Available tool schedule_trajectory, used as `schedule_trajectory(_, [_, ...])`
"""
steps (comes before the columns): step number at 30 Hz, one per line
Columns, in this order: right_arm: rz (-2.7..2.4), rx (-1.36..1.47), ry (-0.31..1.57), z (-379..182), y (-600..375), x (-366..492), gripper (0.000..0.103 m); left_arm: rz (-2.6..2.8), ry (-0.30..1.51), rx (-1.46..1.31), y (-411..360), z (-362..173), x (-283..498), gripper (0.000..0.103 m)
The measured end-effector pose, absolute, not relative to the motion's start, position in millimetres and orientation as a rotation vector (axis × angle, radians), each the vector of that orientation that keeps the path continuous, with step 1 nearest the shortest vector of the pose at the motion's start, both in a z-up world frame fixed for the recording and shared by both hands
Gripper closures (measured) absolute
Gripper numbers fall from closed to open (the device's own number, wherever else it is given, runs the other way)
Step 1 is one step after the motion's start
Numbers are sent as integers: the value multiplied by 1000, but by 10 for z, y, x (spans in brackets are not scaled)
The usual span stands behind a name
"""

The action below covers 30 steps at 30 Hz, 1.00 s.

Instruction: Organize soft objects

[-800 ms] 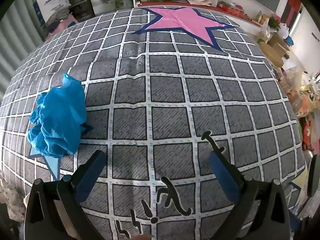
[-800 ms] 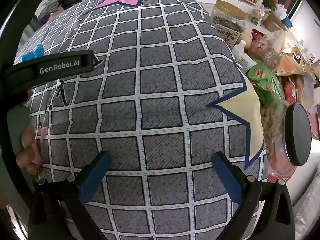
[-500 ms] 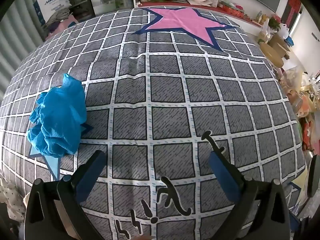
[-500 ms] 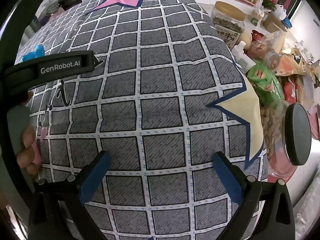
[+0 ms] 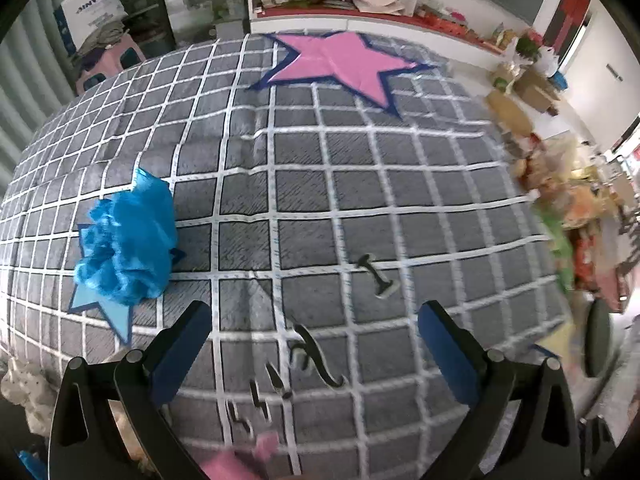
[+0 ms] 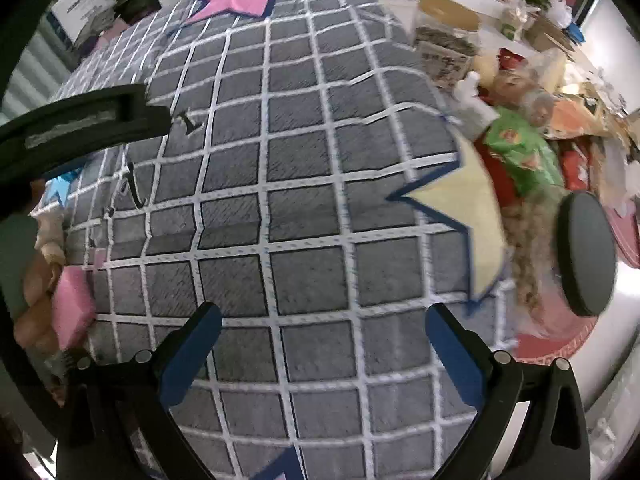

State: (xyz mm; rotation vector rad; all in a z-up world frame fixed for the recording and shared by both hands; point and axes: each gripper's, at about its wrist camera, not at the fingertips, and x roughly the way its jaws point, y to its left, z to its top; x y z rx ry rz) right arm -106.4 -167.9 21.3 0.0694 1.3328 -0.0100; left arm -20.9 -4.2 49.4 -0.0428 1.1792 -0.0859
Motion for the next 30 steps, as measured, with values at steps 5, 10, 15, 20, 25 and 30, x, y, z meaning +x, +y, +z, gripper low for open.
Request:
schedule_trajectory(5, [-15,91,1323,588,-1694,-1096,1,-111,1195,-49,52,934,-415,0])
schedule_trajectory(10, [12,119,1297,978,-1542,-1152,1,-133,1226,-86,286,1319,-625,0])
schedule_trajectory(15, [62,133,1303,1280,-1267,-1227,1,-105,1213,-79,619,1719,-896,0])
schedule_trajectory(20, [90,151,1354,1456,-1035,-1239,1,-95,1213,-130,1049,2030,-1149,0])
schedule_trajectory(25, [141,80,1368,1672,-643,-1335,1,-94,1220,-158,1437,2218,-1449,0])
schedule_trajectory(30, [177,86,1400,1809,-372,-1453,1,-129,1263,-228,1807,2288,-1812,0])
